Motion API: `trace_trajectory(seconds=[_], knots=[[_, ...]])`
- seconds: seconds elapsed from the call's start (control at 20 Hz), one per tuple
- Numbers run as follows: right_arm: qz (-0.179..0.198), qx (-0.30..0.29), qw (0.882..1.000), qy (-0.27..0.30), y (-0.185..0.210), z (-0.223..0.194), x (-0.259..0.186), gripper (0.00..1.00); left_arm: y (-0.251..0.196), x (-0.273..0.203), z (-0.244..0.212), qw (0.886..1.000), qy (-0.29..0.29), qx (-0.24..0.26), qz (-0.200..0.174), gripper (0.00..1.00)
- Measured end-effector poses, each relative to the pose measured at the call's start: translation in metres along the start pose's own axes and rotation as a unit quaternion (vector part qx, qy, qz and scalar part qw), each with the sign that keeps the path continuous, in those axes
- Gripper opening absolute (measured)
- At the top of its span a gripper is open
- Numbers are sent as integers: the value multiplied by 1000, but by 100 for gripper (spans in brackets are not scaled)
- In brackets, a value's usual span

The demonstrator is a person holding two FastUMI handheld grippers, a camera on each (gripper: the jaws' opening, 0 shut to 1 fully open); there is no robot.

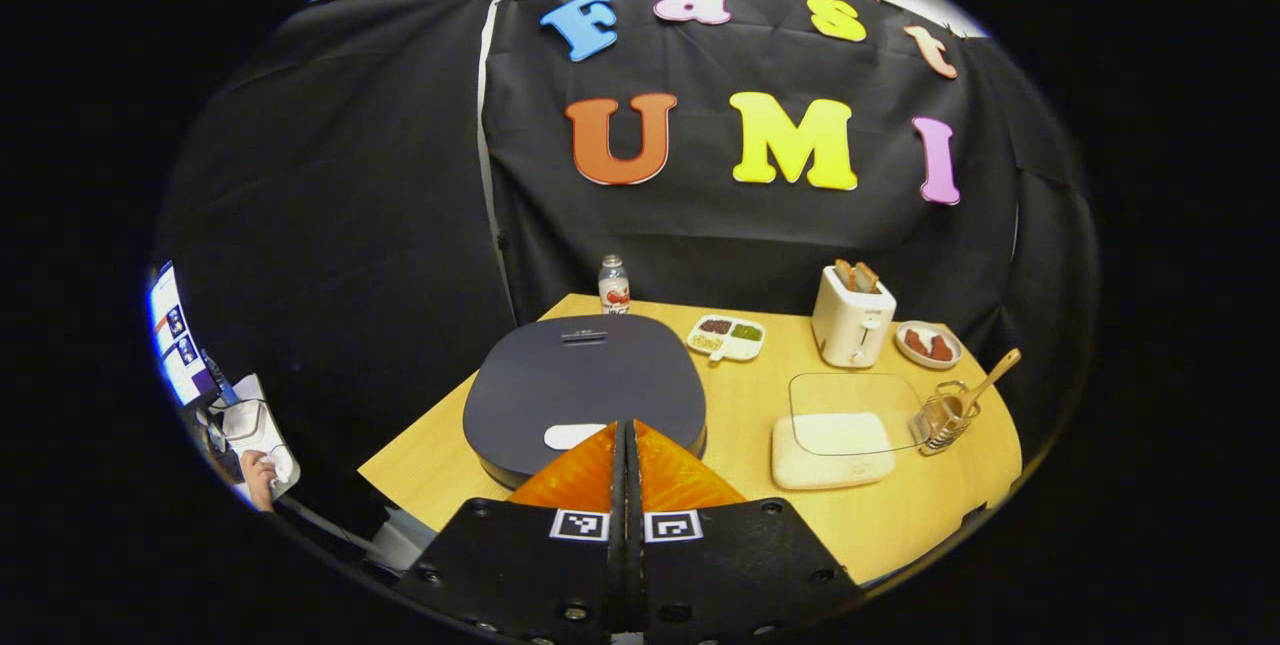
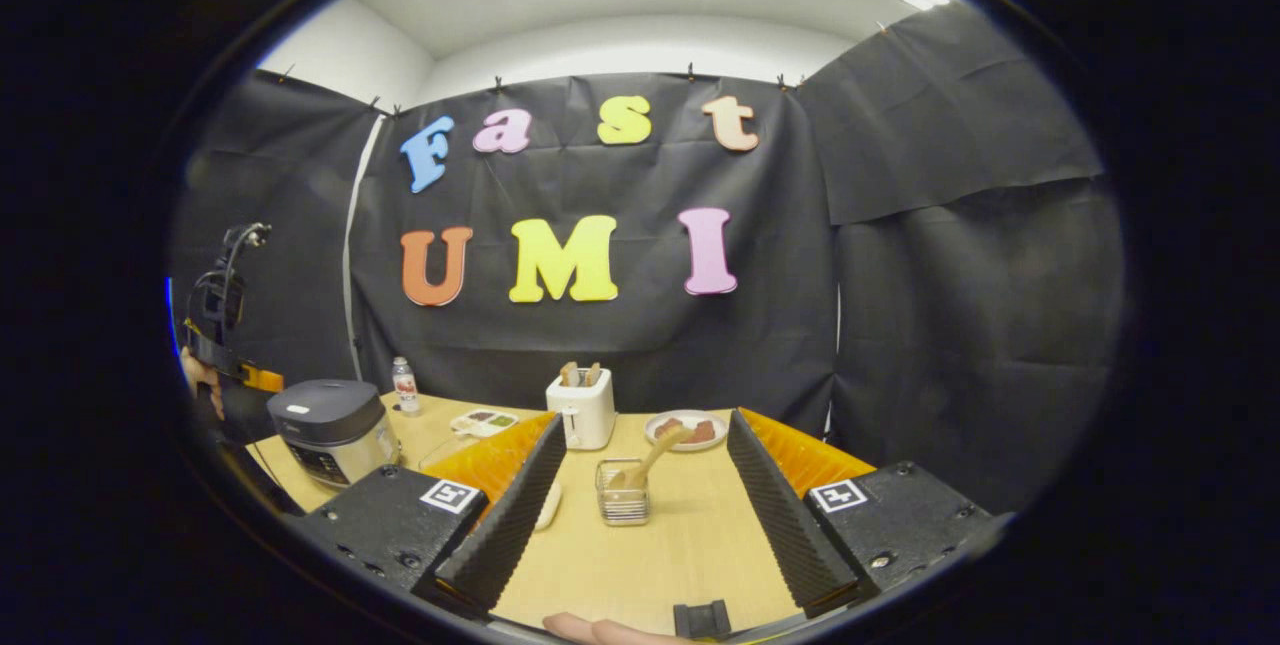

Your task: Close the left gripper, press the button to open the rice cooker; take a wooden spoon from the chopstick holder with the right hand, scoop a spoonful of rice and pour it into the rice cooker, then put the wooden spoon back into the chopstick holder.

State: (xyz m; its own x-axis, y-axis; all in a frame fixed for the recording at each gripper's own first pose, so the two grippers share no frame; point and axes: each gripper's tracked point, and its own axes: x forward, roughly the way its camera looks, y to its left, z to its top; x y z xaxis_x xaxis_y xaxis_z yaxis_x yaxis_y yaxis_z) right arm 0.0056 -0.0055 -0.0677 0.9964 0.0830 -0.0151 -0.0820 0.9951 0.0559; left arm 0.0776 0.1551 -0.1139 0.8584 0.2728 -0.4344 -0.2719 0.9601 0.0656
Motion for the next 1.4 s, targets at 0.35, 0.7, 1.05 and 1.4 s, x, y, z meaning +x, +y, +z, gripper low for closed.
trace_trajectory(seconds=[0.35, 0.7, 1.05, 1.4], knots=[[8, -6, 1000, 11, -8, -20, 5, 100, 11, 43, -12, 999, 37, -25, 10, 0], [40, -10, 999, -4, -2, -24, 5, 100, 15, 54, -28, 998, 59, -24, 15, 0], [43, -13, 999, -3, 1, -30, -1, 100, 15, 56, -31, 997, 68, -34, 11, 0], [31, -18, 999, 6, -7, -40, -9, 100, 20, 19, 23, 998, -21, -65, 14, 0]])
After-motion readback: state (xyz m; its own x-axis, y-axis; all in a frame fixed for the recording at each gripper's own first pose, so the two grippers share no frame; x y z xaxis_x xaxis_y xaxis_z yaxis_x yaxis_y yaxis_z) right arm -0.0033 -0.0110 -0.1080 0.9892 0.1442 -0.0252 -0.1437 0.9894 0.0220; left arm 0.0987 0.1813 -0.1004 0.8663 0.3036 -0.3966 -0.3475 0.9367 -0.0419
